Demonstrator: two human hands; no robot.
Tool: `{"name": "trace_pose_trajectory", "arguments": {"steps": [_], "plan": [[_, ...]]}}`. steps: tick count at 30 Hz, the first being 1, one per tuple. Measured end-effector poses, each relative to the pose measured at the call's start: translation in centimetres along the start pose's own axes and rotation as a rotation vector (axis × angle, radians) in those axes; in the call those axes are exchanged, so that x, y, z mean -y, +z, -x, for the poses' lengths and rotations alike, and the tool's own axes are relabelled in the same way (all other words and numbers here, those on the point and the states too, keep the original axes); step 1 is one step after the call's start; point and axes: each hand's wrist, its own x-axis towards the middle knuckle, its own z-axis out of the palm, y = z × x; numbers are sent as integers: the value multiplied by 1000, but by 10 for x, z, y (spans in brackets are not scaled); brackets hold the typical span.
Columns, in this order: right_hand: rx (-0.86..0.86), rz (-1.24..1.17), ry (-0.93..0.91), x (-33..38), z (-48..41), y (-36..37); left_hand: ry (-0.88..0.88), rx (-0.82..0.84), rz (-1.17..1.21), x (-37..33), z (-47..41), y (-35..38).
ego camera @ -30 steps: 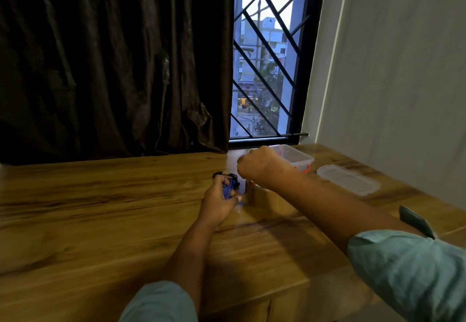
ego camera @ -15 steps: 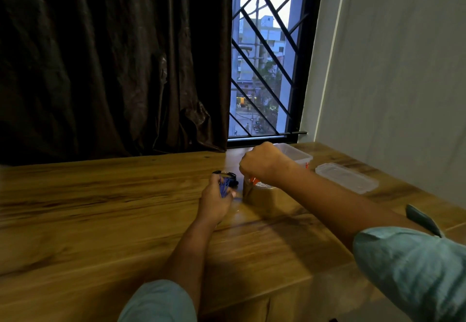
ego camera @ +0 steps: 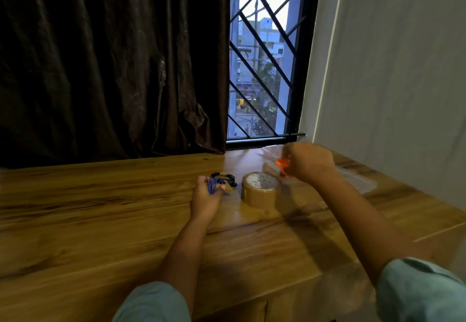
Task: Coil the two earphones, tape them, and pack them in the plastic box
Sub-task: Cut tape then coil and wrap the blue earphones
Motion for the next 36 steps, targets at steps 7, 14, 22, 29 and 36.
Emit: {"name": "trace_pose_trajectory", "arguments": {"steps": [7, 14, 22, 29, 36], "plan": [[240, -234, 324, -37, 16, 72, 39, 10, 28, -5, 4, 0], [205, -335, 157, -13, 16, 64, 45, 33, 88, -5, 5, -1], [177, -279, -184, 39, 25, 51, 69, 23, 129, -10, 9, -3], [45, -369, -13, 48, -8, 70, 64, 148, 219, -21, 2, -25], [658, -1569, 210, 124, -29, 50, 121, 198, 143, -27, -20, -64]]}}
